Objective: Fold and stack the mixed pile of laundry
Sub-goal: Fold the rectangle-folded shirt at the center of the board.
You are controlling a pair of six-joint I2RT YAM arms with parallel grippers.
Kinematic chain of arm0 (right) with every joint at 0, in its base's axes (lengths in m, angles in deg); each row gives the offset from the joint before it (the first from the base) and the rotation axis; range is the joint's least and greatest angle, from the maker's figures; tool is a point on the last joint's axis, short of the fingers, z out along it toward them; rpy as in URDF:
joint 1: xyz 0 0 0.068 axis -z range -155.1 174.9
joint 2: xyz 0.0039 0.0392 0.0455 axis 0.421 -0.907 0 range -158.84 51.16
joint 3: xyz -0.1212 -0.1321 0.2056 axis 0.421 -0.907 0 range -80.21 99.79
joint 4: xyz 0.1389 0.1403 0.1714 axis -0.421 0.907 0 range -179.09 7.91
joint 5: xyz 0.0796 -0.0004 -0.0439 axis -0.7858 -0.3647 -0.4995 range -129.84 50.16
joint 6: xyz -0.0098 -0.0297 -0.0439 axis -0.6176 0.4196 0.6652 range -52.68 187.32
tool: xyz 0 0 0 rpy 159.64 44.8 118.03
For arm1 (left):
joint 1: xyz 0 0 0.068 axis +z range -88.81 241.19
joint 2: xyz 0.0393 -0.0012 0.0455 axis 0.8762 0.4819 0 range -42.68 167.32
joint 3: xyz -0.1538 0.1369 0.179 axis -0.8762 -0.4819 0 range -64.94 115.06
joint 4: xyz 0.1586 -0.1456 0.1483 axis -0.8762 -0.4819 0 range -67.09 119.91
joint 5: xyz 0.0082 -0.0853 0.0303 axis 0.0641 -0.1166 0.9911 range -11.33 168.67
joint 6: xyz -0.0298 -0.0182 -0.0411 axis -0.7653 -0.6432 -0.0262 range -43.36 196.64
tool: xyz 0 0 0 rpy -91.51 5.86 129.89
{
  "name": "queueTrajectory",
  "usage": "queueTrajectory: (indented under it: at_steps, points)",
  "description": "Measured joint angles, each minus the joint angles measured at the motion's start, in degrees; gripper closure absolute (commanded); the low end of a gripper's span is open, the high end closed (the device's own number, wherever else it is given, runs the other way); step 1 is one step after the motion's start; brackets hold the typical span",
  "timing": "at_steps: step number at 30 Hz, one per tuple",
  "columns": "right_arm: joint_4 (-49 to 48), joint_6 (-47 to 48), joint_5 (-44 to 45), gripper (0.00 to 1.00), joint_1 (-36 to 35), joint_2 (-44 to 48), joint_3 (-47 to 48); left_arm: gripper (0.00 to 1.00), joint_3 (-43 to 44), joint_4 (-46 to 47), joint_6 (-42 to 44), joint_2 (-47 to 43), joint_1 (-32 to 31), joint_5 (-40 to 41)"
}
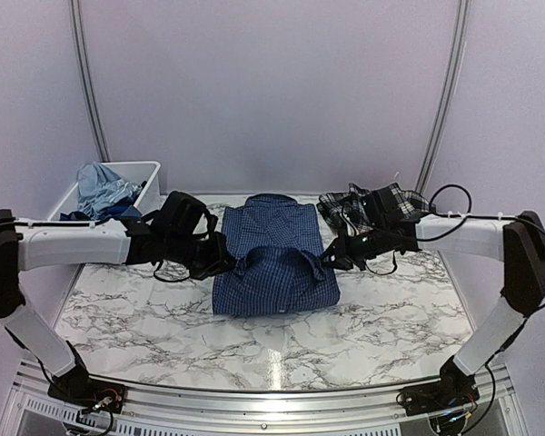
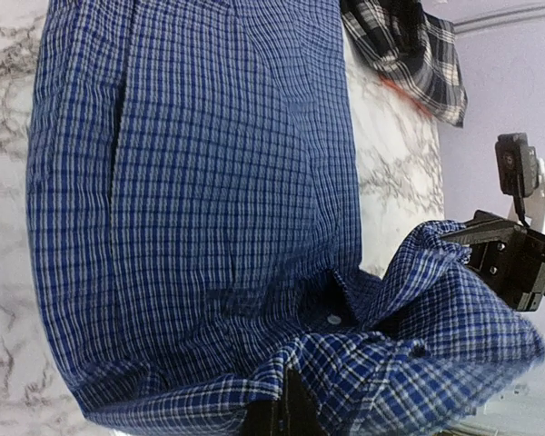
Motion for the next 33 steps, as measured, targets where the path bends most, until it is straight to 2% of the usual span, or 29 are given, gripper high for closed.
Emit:
queueTrajectory:
  at_steps: [5,11,20,21,23,25,27,30,33]
  points:
    - [0.4,3.5,-2.1,1.00,5.3,-10.8,9.9,1.00,9.1,0.0,3.4,10.2,6.0,-2.0]
    - [0.9,6.2,-4.6,1.00,7.6,-22.5,20.8,1.00,15.7,-0.1,5.5,19.3,9.9,-2.9]
    - [1.1,7.4,-6.6,1.00,10.3,-31.6,28.4,1.00,21.5,-0.5,6.9,27.0,12.8,-3.3]
    - [1.2,7.5,-6.7,0.97,10.5,-32.2,28.9,1.00,21.5,-0.6,6.9,27.3,13.0,-3.3]
    - [1.3,7.6,-7.1,0.85,10.7,-33.2,29.6,0.99,21.5,-0.7,7.0,27.6,13.4,-3.0]
    - [1.2,7.3,-7.8,0.74,10.8,-33.9,30.1,0.84,21.5,-0.7,7.2,28.0,13.7,-2.8]
    - [1.3,7.5,-8.6,0.58,10.8,-34.2,30.9,0.71,21.8,-0.9,8.0,28.3,14.0,-2.5]
    - [1.0,7.3,-9.6,0.47,11.0,-34.2,32.3,0.37,23.0,-1.4,10.0,28.5,14.7,-2.2]
    - [1.1,7.6,-10.0,0.42,11.7,-32.6,32.9,0.30,24.6,-1.7,12.2,28.0,15.6,-1.6]
